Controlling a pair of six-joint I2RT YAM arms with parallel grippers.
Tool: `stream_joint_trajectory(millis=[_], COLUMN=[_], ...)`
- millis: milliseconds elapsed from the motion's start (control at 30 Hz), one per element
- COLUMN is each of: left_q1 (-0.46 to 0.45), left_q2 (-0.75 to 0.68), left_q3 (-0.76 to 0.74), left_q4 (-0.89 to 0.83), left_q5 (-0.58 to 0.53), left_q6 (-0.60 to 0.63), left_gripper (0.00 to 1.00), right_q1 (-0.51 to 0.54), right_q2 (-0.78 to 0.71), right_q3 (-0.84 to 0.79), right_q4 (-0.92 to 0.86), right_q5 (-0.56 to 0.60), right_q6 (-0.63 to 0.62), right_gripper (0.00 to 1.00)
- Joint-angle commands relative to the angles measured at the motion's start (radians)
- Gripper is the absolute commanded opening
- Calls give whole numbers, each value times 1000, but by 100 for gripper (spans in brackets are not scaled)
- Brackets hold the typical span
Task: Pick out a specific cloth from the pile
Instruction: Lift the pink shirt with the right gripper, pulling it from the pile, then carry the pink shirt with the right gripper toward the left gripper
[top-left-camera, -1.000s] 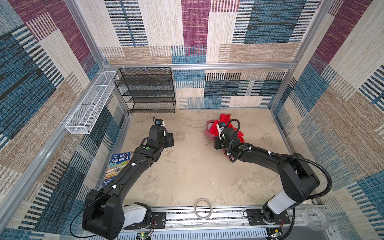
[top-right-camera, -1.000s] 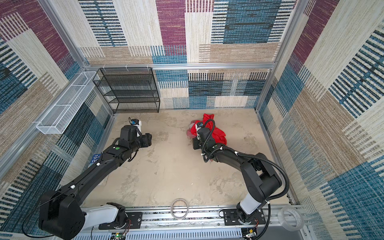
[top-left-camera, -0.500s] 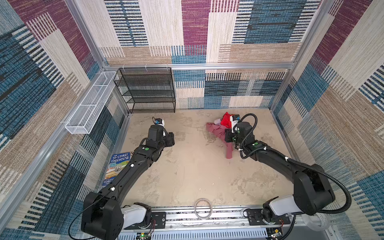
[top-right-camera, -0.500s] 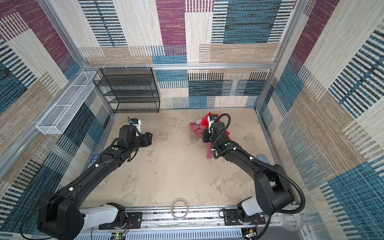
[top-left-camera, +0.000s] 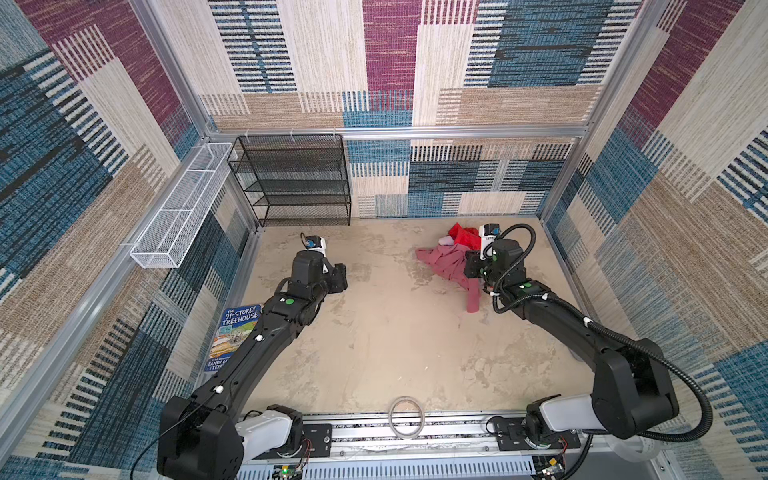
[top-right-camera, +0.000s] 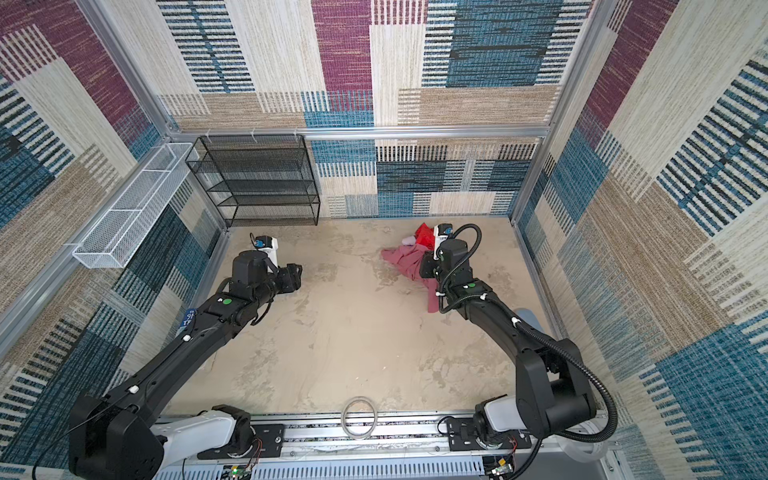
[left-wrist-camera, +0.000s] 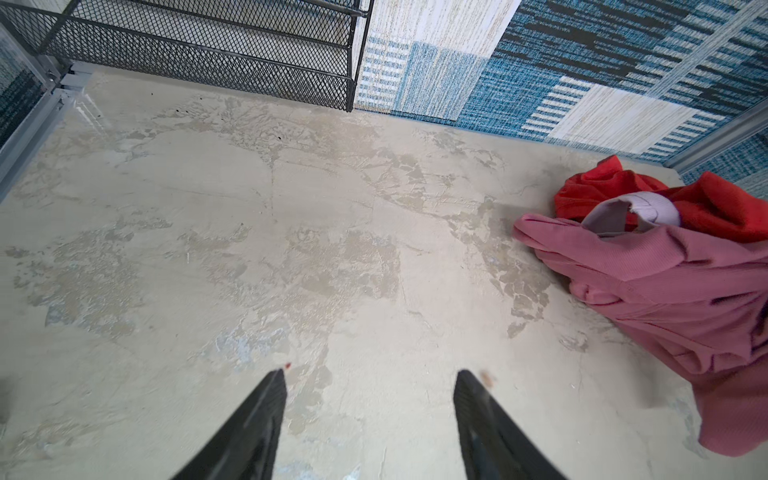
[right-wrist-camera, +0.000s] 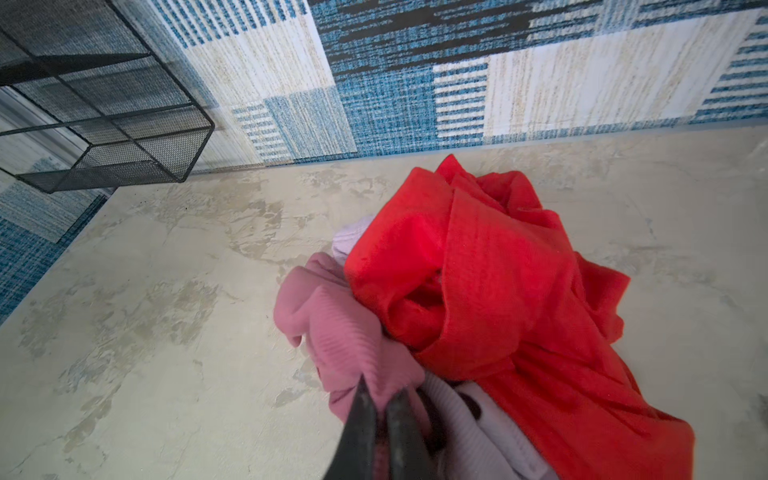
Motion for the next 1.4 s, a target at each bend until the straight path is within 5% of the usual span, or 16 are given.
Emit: stream_joint_trajectory(millis=[0, 600, 1100, 1367], left_q1=[0, 0, 0, 0], left_q2=[-11, -78, -173, -230], left_q3=[-6, -21, 49, 90], left_q4=[-32, -47, -159, -255], left_q5=[-4, 5, -2, -24], left_q6=[14, 7, -25, -33], left_gripper=[67, 68, 68, 67], right_q1=[-15, -30, -20, 57], right_q2=[-22, -112, -101, -46], right_q3=[9, 113, 319, 464], right_q4=[56, 23, -48, -98], right_q5=[-14, -68, -292, -307], right_q6=[16, 12, -11, -47], right_gripper=[0, 0, 0, 0])
